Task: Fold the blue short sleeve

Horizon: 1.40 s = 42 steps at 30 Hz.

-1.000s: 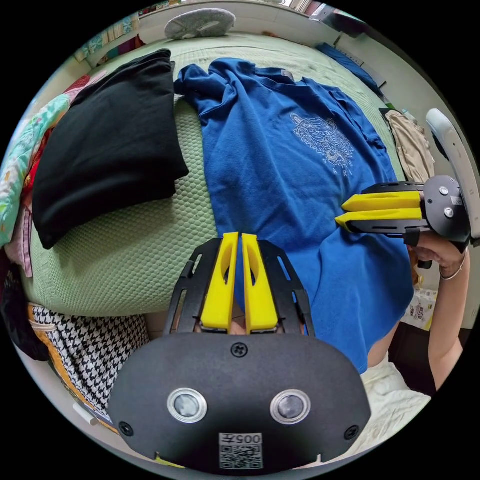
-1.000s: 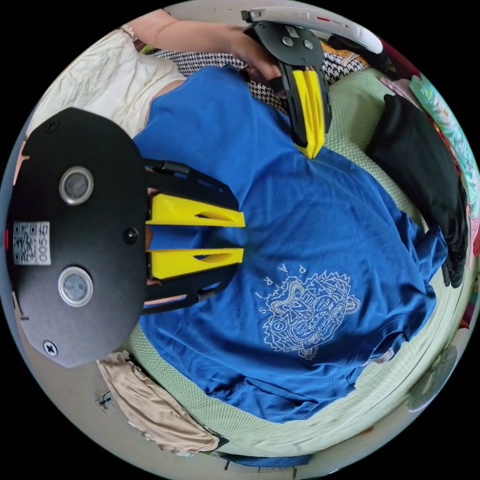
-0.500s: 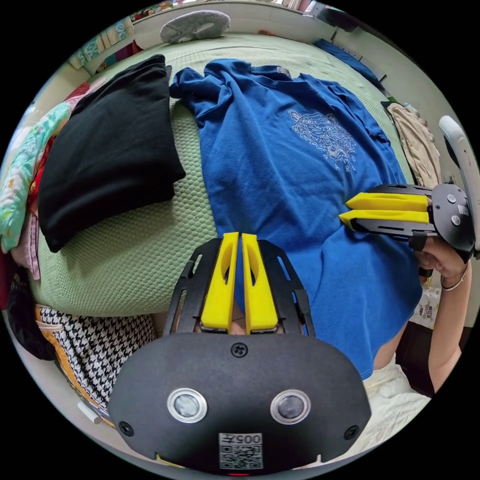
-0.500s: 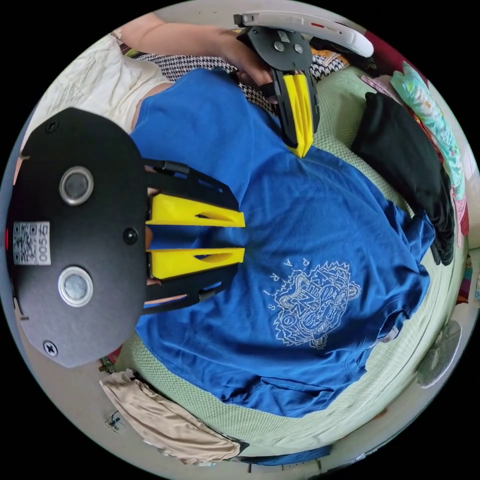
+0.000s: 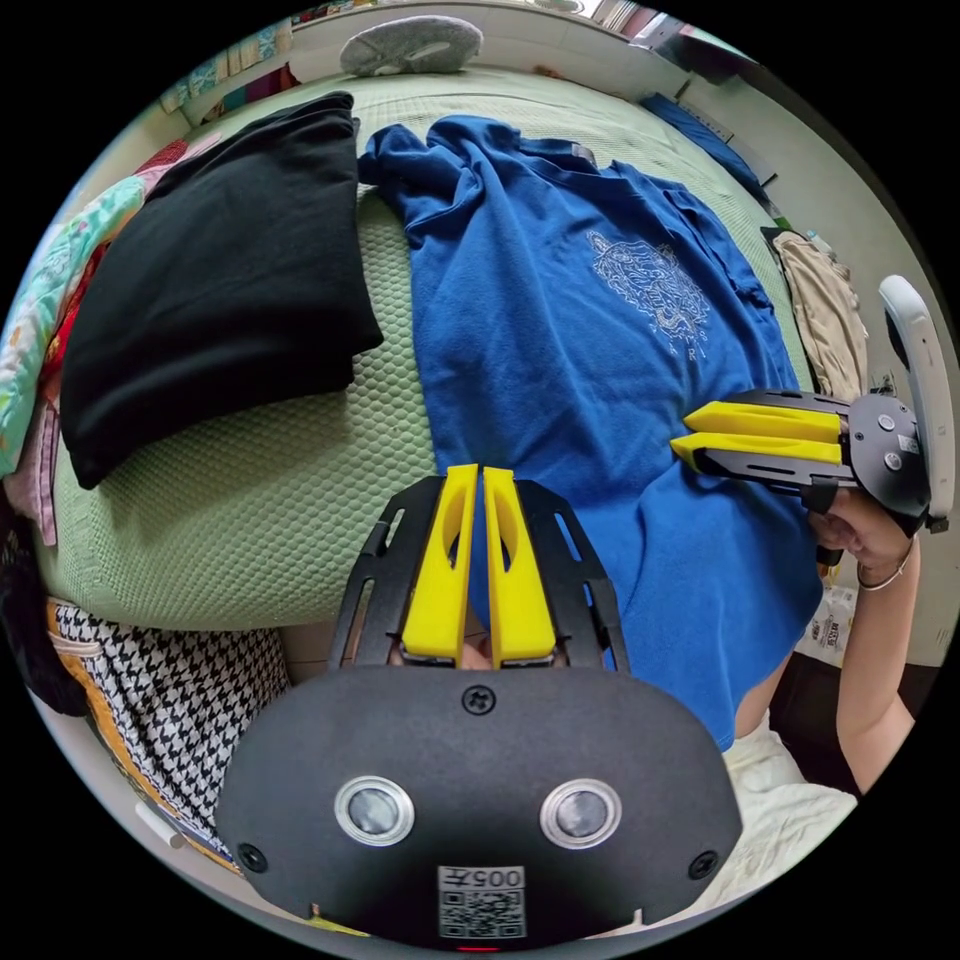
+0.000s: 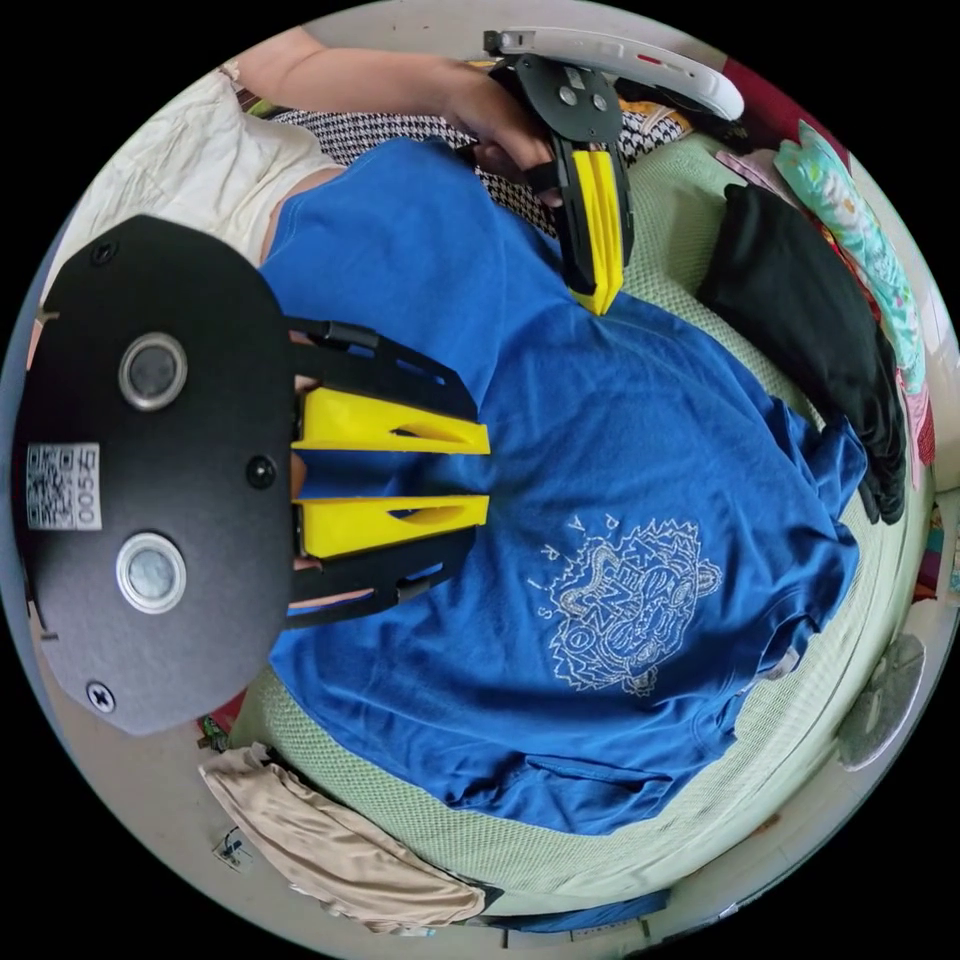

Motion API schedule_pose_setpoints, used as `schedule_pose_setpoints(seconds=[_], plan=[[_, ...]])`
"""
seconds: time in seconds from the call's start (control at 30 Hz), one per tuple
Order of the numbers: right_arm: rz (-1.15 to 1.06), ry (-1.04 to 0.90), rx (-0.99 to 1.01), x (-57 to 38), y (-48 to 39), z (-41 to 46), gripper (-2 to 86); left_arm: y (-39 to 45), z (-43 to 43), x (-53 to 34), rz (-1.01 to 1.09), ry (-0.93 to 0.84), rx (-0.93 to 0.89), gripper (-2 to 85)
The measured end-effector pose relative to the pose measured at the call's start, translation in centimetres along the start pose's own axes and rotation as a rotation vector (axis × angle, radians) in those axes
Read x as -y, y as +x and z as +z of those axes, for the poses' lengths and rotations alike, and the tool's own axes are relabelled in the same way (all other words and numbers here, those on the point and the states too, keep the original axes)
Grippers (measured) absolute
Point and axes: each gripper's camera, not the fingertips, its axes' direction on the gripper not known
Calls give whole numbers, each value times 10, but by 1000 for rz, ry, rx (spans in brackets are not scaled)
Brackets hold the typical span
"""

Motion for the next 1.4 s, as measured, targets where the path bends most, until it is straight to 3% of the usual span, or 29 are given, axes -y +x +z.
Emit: schedule_pose_setpoints(seconds=[0.7, 1.2, 1.4], plan=[[-9, -5, -1, -3, 8, 3, 29, 24, 3, 15, 47, -6, 117, 28], [-32, -10, 32, -9, 21, 5, 28, 16, -16, 28, -13, 1, 10, 20], [-21, -14, 52, -13, 26, 7, 27, 26, -28, 35, 1, -16, 51, 19]])
